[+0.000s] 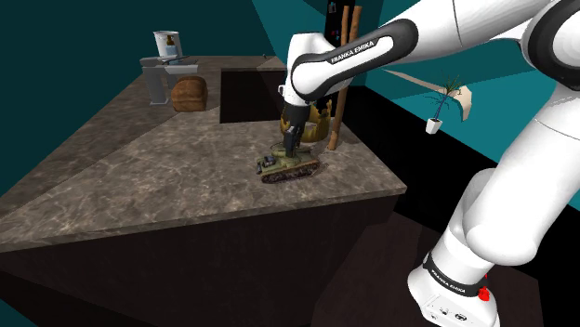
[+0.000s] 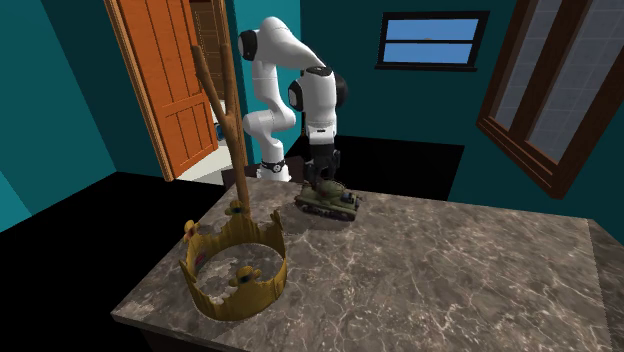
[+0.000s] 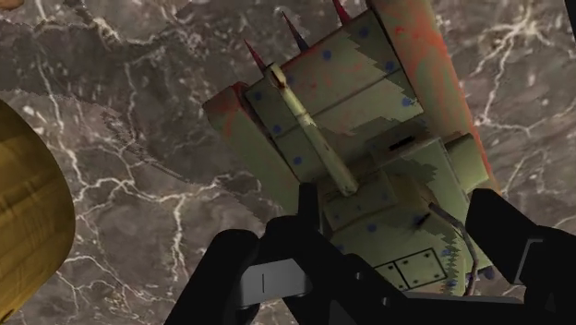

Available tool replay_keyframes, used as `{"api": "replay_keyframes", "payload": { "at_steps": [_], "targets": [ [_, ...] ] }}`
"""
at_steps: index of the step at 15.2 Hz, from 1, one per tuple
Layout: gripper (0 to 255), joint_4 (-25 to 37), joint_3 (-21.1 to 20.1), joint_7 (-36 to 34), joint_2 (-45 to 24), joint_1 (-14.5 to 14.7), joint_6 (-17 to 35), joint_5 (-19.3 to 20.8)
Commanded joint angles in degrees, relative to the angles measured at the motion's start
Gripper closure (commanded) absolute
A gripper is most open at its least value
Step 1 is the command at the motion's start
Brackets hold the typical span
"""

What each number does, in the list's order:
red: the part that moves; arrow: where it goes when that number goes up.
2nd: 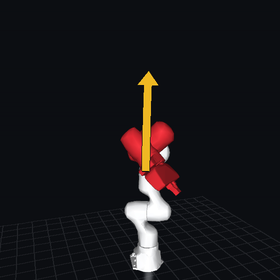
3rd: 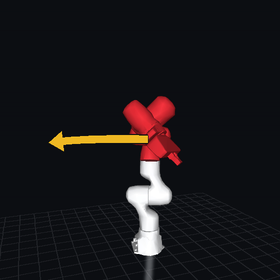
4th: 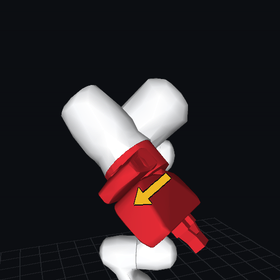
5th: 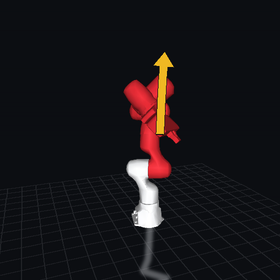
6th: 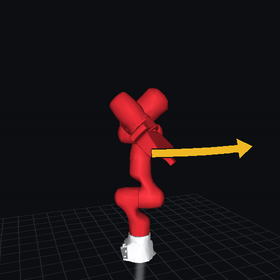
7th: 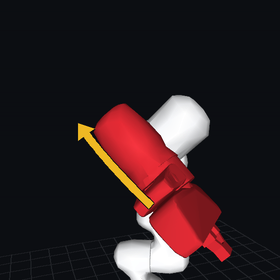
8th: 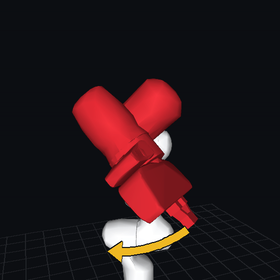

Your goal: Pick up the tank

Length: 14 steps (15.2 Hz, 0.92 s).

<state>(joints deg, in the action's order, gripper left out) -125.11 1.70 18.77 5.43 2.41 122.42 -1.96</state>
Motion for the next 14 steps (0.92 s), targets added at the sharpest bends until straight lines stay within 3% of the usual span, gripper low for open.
{"api": "replay_keyframes", "payload": {
  "at_steps": [1,14],
  "targets": [
    [255,1.07,0.01,-0.04,0.55,-0.02,-1.57,0.05],
    [255,7.51,0.00,-0.37,2.65,-0.04,-10.10,0.25]
  ]
}}
